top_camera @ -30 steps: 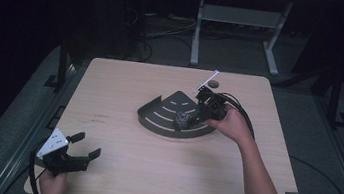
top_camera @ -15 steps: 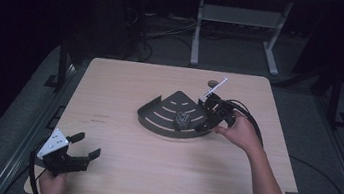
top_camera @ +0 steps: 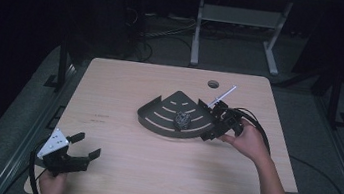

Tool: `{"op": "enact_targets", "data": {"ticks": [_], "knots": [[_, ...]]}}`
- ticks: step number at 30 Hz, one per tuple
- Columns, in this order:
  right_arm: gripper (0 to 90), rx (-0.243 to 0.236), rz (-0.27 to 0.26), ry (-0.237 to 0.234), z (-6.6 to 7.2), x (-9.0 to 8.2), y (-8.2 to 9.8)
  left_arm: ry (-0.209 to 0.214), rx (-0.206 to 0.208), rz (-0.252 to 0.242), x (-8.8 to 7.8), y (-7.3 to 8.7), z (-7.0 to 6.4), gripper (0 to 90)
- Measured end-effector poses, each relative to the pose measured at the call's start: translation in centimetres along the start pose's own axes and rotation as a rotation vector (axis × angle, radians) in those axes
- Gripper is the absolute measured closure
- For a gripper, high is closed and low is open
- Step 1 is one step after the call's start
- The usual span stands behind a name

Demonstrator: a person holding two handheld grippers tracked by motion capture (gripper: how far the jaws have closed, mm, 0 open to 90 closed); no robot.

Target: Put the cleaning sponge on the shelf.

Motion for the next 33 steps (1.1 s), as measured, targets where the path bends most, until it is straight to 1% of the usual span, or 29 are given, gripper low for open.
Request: {"op": "enact_targets", "data": {"ticks": [2, 6, 9, 10, 12, 23, 24, 30, 32, 33], "knots": [[16.5, -0.004, 0.002, 0.006, 0.0, -0.1, 0.3, 0.005, -0.005, -0.001, 0.0, 0.0, 0.0, 13.5], [16.5, 0.011, -0.008, -0.005, 0.1, -0.3, 0.9, 0.004, -0.004, 0.002, 0.1, 0.0, 0.0, 13.5], [16.5, 0.015, -0.010, 0.000, 0.1, -0.3, 1.3, 0.007, -0.001, 0.003, 0.1, 0.0, 0.0, 13.5], [16.5, 0.014, -0.003, 0.002, 0.1, -0.3, 1.6, 0.006, 0.000, 0.005, 0.1, 0.1, 0.0, 13.5], [16.7, 0.015, -0.010, 0.002, 0.2, -0.4, 1.9, 0.007, -0.002, 0.004, 0.1, 0.1, 0.0, 13.5], [16.7, 0.034, -0.012, 0.007, 0.3, -0.3, 4.2, 0.004, -0.002, 0.004, 0.1, 0.0, 0.0, 13.5], [16.7, 0.033, -0.005, 0.007, 0.2, -0.3, 4.5, 0.005, -0.002, 0.004, 0.1, 0.0, 0.0, 13.5], [16.7, 0.052, -0.013, 0.004, 0.3, -0.3, 5.6, 0.005, -0.003, 0.004, 0.1, 0.0, -0.1, 13.5], [16.7, 0.046, -0.005, 0.008, 0.3, -0.3, 6.0, 0.006, -0.001, 0.004, 0.2, 0.0, -0.1, 13.5], [16.7, 0.049, -0.016, 0.008, 0.3, -0.4, 6.1, 0.005, 0.000, 0.007, 0.2, 0.0, -0.1, 13.5]]}}
Point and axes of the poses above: each handheld gripper's, and its own axes: x roughly forward along the jaws, y roughly out of its underside, z roughly to its left, the point moved 7 cm from there along x, roughly forward along the jaws, and after that the axes turned 12 degrees about y, right-handed, at the moved point
